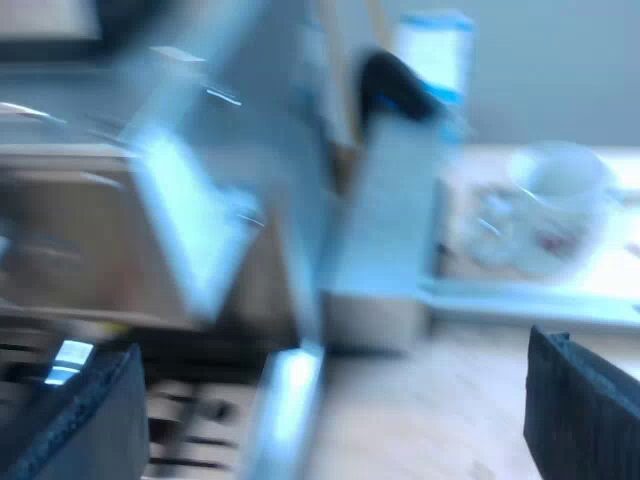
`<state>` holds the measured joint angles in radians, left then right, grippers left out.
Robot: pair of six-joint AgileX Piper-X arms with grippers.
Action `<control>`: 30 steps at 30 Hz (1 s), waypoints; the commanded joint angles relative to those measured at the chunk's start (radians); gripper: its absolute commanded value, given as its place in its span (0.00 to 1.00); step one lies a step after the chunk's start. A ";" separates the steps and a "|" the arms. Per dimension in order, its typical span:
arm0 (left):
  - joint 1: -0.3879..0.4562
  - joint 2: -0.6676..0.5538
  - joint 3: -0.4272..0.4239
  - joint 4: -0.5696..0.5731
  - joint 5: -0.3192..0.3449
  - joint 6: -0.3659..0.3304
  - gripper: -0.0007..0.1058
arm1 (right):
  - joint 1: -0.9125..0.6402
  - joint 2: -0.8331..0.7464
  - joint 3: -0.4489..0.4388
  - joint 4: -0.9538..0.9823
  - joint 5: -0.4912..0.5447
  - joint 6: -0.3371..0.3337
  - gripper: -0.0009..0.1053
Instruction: Pour the beans into the coffee machine
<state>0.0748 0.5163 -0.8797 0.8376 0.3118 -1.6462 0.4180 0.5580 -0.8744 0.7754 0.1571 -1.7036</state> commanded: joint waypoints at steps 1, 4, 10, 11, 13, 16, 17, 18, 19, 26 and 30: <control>-0.031 -0.001 -0.011 0.022 0.006 -0.011 0.62 | -0.146 -0.023 -0.009 0.075 -0.028 -0.004 0.74; -0.050 -0.004 -0.011 0.066 0.006 -0.011 0.62 | -0.264 -0.049 -0.009 0.124 -0.036 -0.038 0.74; -0.051 -0.070 -0.011 0.107 0.006 -0.011 0.62 | -0.415 -0.126 -0.009 0.179 -0.066 -0.100 0.74; -0.051 -0.092 -0.011 0.112 0.006 -0.009 0.62 | -0.425 -0.144 -0.009 0.194 -0.086 -0.108 0.74; -0.051 -0.139 -0.011 0.132 0.006 -0.003 0.62 | -0.427 -0.183 -0.009 0.217 -0.140 -0.116 0.74; -0.051 -0.215 -0.011 0.156 0.004 0.007 0.62 | -0.425 -0.246 -0.009 0.257 -0.185 -0.116 0.74; -0.051 -0.248 -0.011 0.163 0.003 0.006 0.62 | -0.425 -0.276 -0.009 0.273 -0.188 -0.116 0.74; -0.051 -0.281 -0.011 0.172 0.001 0.006 0.62 | -0.425 -0.299 -0.009 0.284 -0.188 -0.116 0.74; -0.051 -0.293 -0.011 0.177 0.002 0.006 0.62 | -0.425 -0.309 -0.009 0.287 -0.188 -0.116 0.74; -0.051 -0.491 -0.011 0.304 -0.035 0.006 0.62 | -0.425 -0.485 -0.009 0.314 -0.200 -0.116 0.74; -0.051 -0.591 -0.011 0.337 -0.082 0.006 0.62 | -0.425 -0.531 -0.009 0.314 -0.200 -0.116 0.74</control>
<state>0.0255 -0.0115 -0.8881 1.1622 0.2618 -1.6396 -0.0084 0.0317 -0.8799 1.0961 -0.0333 -1.8091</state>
